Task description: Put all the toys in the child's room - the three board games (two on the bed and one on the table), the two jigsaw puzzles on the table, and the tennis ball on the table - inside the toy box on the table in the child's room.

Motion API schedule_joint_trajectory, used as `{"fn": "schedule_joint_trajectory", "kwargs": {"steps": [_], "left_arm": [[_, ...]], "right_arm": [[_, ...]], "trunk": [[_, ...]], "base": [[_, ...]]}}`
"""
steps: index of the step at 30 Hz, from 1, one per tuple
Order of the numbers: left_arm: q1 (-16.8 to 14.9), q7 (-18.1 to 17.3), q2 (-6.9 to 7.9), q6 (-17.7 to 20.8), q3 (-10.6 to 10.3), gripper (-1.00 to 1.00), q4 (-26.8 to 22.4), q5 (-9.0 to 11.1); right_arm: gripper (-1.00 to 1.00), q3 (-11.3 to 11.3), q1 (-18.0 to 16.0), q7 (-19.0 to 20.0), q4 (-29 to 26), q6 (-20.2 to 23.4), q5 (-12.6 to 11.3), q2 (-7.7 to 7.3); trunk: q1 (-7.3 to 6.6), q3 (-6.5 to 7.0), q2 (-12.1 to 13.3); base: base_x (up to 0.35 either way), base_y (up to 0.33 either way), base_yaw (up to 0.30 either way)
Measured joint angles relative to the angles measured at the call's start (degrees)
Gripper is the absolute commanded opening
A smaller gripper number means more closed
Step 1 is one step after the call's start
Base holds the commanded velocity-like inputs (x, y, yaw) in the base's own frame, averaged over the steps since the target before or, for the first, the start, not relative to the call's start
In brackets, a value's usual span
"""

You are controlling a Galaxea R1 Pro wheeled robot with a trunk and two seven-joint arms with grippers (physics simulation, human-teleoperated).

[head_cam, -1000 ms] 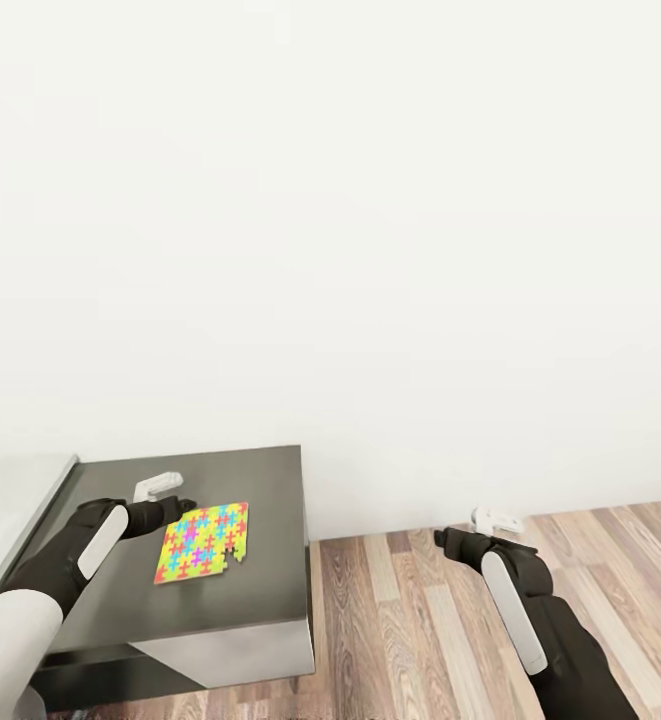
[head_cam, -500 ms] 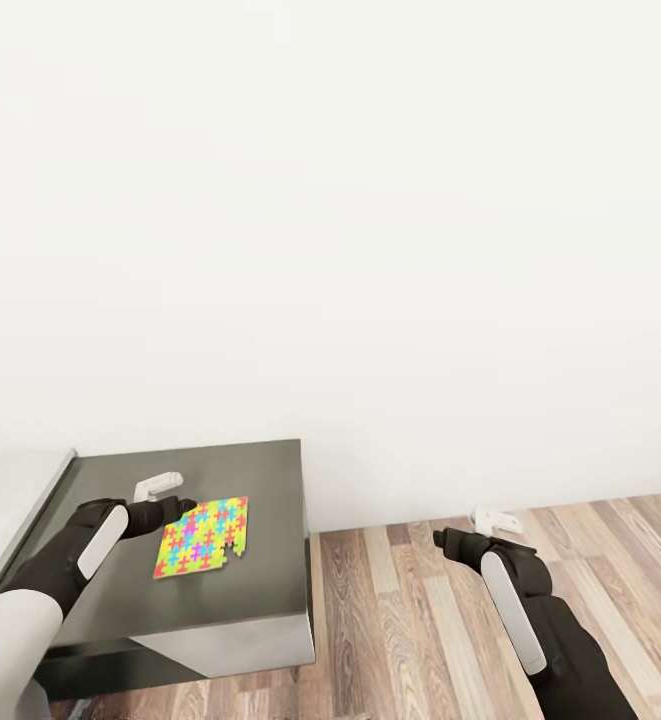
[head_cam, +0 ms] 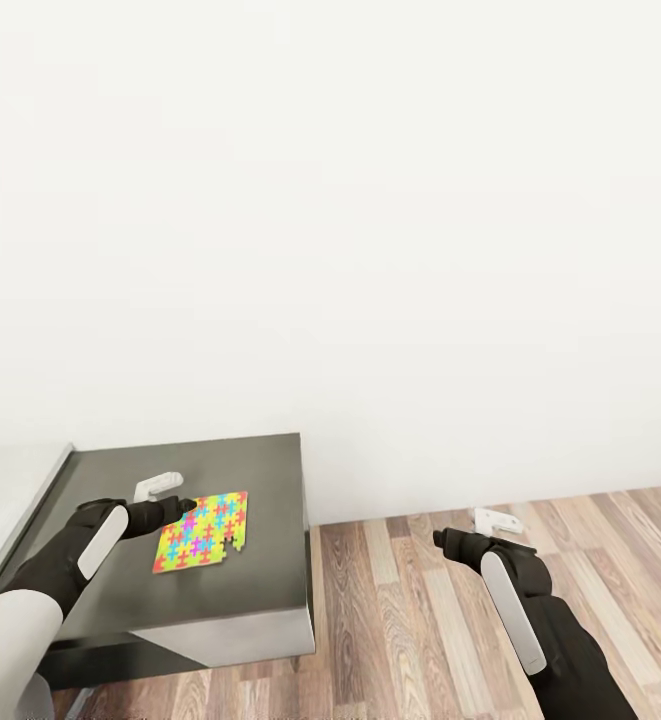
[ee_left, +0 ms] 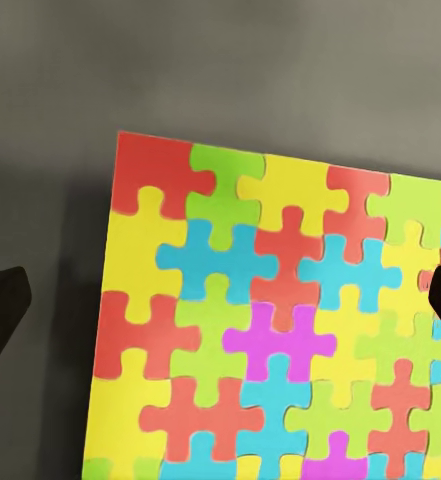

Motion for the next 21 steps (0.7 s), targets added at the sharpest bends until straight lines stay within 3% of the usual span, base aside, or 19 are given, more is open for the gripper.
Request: {"fn": "schedule_joint_trajectory", "kwargs": {"steps": [21], "left_arm": [[0.0, -0.1, -0.07, 0.0, 0.0, 1.0, 0.0, 0.1]], "right_arm": [[1.0, 0.0, 0.0, 0.0, 0.0, 0.0, 0.0, 0.0]], "trunk": [[0.0, -1.89, 0.0]], "base": [[0.0, 0.0, 0.0]]}}
